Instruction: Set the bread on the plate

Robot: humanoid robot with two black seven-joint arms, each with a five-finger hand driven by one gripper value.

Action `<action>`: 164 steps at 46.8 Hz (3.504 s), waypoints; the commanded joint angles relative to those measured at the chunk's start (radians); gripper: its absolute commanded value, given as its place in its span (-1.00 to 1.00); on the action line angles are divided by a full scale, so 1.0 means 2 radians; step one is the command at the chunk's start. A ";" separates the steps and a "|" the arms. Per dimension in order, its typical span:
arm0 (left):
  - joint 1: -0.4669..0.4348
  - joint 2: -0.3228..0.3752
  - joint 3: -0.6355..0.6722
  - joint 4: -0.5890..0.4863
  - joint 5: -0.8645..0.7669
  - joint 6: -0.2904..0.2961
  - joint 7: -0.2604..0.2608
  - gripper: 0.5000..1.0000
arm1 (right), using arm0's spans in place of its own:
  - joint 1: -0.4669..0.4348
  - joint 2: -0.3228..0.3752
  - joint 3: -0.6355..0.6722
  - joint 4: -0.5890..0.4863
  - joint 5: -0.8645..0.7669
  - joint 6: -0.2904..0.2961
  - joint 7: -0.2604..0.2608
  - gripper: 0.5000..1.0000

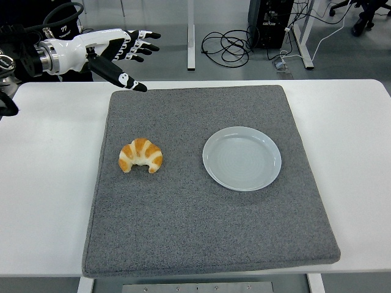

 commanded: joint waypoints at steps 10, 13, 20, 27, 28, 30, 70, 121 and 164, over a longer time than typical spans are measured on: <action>0.029 0.023 0.000 -0.049 0.102 0.038 0.000 0.81 | 0.001 0.000 0.000 0.000 0.000 -0.001 0.000 1.00; 0.037 0.026 0.001 -0.054 0.121 0.044 0.000 0.81 | 0.001 0.000 0.000 0.000 0.000 -0.001 0.000 1.00; 0.053 0.046 0.000 -0.084 0.153 0.051 0.000 0.81 | 0.001 0.000 0.000 0.001 0.000 -0.001 0.000 1.00; 0.074 0.052 0.000 -0.096 0.186 0.072 -0.001 0.81 | 0.001 0.000 0.000 0.001 0.000 -0.001 0.000 1.00; 0.079 0.052 0.000 -0.096 0.190 0.078 -0.002 0.81 | 0.001 0.000 0.000 0.001 0.000 -0.001 0.000 1.00; 0.087 0.052 0.000 -0.096 0.199 0.087 -0.002 0.81 | 0.000 0.000 0.000 0.001 0.000 -0.001 0.000 1.00; 0.168 -0.019 -0.004 -0.015 0.216 0.189 -0.034 0.80 | -0.001 0.000 -0.002 0.001 0.000 -0.001 0.000 1.00; 0.211 -0.095 -0.006 0.087 0.213 0.203 -0.078 0.80 | 0.000 0.000 -0.001 0.000 0.000 -0.001 0.000 1.00; 0.183 -0.087 -0.002 0.087 0.208 0.200 -0.091 -1.00 | -0.001 0.000 -0.002 0.001 0.000 -0.001 0.000 1.00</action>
